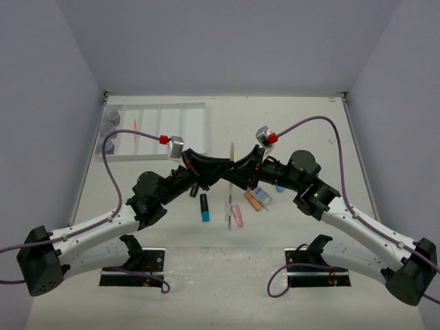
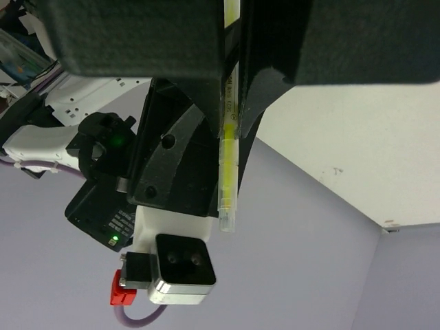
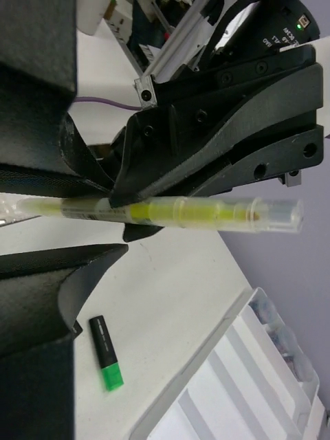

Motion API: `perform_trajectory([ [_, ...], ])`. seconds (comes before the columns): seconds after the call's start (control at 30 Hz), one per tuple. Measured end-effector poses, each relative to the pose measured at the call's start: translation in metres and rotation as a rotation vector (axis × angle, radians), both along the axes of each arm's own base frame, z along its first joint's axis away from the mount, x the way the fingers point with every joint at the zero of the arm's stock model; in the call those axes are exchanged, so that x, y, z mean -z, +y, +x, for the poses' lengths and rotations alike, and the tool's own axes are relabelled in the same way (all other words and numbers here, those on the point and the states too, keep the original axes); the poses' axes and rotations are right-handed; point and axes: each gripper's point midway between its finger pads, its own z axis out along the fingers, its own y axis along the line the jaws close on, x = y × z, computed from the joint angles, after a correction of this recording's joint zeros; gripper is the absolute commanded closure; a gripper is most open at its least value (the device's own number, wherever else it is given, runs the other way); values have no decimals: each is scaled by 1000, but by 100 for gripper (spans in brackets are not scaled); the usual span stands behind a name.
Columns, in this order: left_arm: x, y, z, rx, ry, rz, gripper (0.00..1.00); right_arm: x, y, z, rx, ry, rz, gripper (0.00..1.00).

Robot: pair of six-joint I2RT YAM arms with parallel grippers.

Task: Sort the stationery into containers
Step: Close the pen cap on the pen.

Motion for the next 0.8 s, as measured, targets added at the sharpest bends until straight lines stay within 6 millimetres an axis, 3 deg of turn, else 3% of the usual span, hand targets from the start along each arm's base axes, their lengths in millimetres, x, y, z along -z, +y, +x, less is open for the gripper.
perform_trajectory([
  [0.03, -1, 0, -1, 4, -8, 0, 100, 0, 3, -2, -21, 3, 0, 98],
  [0.07, -2, 1, -1, 4, -16, 1, 93, 0, 5, -4, -41, 6, 2, 100],
  [0.27, -12, 5, -8, 10, -72, -4, 42, -7, 7, -12, -88, -10, 17, 100],
  [0.37, -20, 8, -8, -7, -104, 7, 37, -6, 7, -12, -88, -15, 11, 100],
  [0.6, -36, 20, -4, -77, -163, 36, 38, -4, 7, -20, -136, -34, -10, 100],
  [0.7, -46, 22, -2, -97, -182, 41, 53, -3, 7, -25, -173, -43, -14, 100],
  [0.8, -57, 23, 2, -117, -199, 38, 59, -1, 8, -30, -202, -50, -24, 100],
])
